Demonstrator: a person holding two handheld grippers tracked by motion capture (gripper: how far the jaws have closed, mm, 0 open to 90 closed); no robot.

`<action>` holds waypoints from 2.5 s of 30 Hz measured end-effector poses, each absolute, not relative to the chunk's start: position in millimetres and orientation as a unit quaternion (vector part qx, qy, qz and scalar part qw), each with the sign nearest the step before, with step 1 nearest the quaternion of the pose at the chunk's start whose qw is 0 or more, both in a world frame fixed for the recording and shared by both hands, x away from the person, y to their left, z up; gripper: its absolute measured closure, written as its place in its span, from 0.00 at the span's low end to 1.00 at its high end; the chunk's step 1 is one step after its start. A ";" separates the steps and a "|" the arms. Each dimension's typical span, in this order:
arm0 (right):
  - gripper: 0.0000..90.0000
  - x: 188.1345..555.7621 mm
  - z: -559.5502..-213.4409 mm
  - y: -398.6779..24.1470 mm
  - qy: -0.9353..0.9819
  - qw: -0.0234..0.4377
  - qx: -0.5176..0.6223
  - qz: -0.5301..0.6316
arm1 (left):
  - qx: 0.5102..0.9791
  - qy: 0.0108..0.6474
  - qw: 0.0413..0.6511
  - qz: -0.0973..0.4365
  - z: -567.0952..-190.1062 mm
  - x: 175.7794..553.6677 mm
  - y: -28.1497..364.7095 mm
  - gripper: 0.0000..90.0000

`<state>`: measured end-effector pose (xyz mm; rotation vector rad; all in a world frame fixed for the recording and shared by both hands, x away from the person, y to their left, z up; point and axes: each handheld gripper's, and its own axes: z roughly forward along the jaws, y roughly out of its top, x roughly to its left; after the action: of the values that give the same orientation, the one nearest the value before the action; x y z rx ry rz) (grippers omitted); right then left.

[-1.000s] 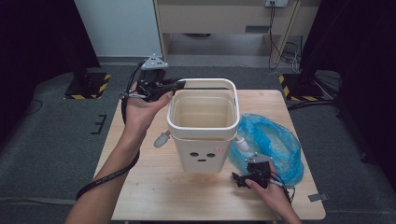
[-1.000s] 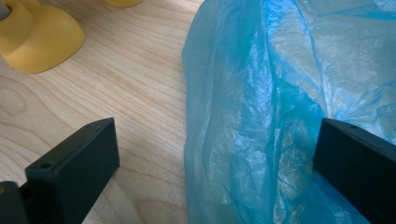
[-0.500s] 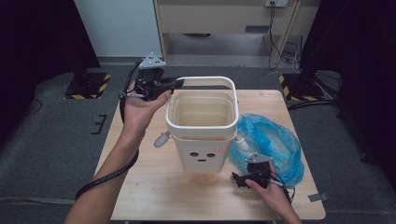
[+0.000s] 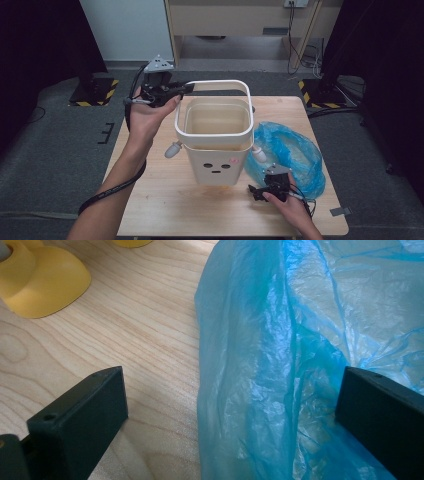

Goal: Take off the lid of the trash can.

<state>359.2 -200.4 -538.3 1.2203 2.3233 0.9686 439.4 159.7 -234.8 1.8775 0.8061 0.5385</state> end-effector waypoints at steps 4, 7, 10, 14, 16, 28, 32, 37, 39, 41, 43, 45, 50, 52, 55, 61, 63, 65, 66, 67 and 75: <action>0.00 359.1 -538.3 -200.3 0.818 0.171 0.430 0.341 | 0.771 0.335 0.493 0.223 -234.8 438.6 163.4 0.85; 0.00 359.2 -538.3 -200.4 0.818 0.172 0.429 0.341 | 0.769 0.338 0.495 0.224 -235.1 438.2 166.5 0.85; 0.00 359.0 -538.3 -200.3 0.818 0.172 0.430 0.341 | 0.765 0.340 0.498 0.226 -235.1 437.2 170.1 0.85; 0.00 359.1 -538.4 -200.5 0.819 0.172 0.429 0.341 | 0.762 0.343 0.499 0.230 -234.1 435.8 177.0 0.85; 0.00 359.1 -538.4 -200.4 0.818 0.172 0.430 0.341 | 0.758 0.346 0.502 0.231 -233.9 434.8 181.8 0.85; 0.00 358.3 -538.4 -199.9 0.816 0.170 0.434 0.341 | 0.747 0.359 0.504 0.242 -238.2 428.3 205.3 0.85; 0.00 358.2 -538.4 -199.8 0.816 0.170 0.435 0.341 | 0.743 0.363 0.507 0.243 -239.7 427.2 212.6 0.85; 0.00 358.2 -538.5 -199.8 0.816 0.170 0.435 0.341 | 0.739 0.367 0.510 0.245 -240.4 426.0 218.5 0.85; 0.00 358.2 -538.5 -199.8 0.816 0.170 0.435 0.341 | 0.736 0.369 0.511 0.246 -240.8 425.3 221.6 0.85; 0.00 358.1 -538.5 -199.8 0.816 0.170 0.435 0.341 | 0.734 0.371 0.512 0.247 -241.5 424.9 224.6 0.85; 0.00 358.1 -538.5 -199.8 0.816 0.170 0.435 0.341 | 0.732 0.373 0.513 0.248 -242.3 424.7 227.7 0.85; 0.00 358.1 -538.5 -199.9 0.816 0.171 0.435 0.341 | 0.729 0.377 0.514 0.249 -243.3 424.4 232.4 0.85; 0.00 358.1 -538.5 -199.9 0.816 0.171 0.435 0.341 | 0.722 0.383 0.517 0.254 -244.0 422.2 242.1 0.85; 0.00 358.0 -538.5 -199.9 0.816 0.171 0.435 0.341 | 0.720 0.385 0.519 0.255 -244.3 421.1 245.6 0.85; 0.00 358.0 -538.5 -199.9 0.816 0.171 0.435 0.341 | 0.716 0.389 0.520 0.258 -244.6 419.9 252.2 0.85; 0.00 358.0 -538.5 -199.9 0.816 0.171 0.435 0.341 | 0.708 0.397 0.523 0.259 -245.2 419.2 262.7 0.85; 0.00 357.9 -538.5 -199.9 0.816 0.171 0.435 0.341 | 0.707 0.400 0.523 0.259 -246.2 419.5 266.5 0.85; 0.00 357.9 -538.5 -199.9 0.816 0.171 0.435 0.341 | 0.704 0.404 0.524 0.258 -247.8 420.3 270.4 0.85; 0.00 358.2 -538.5 -200.1 0.816 0.172 0.433 0.341 | 0.702 0.406 0.524 0.259 -248.6 420.4 272.4 0.85; 0.00 357.9 -538.5 -199.8 0.815 0.171 0.435 0.341 | 0.701 0.408 0.524 0.260 -249.0 420.3 274.0 0.85; 0.00 358.3 -538.5 -200.3 0.817 0.173 0.432 0.340 | 0.690 0.423 0.525 0.264 -255.0 420.5 290.1 0.85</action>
<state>358.3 -200.3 -538.5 1.2253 2.3167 0.9655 420.5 290.1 -255.0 1.6495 1.0120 0.6305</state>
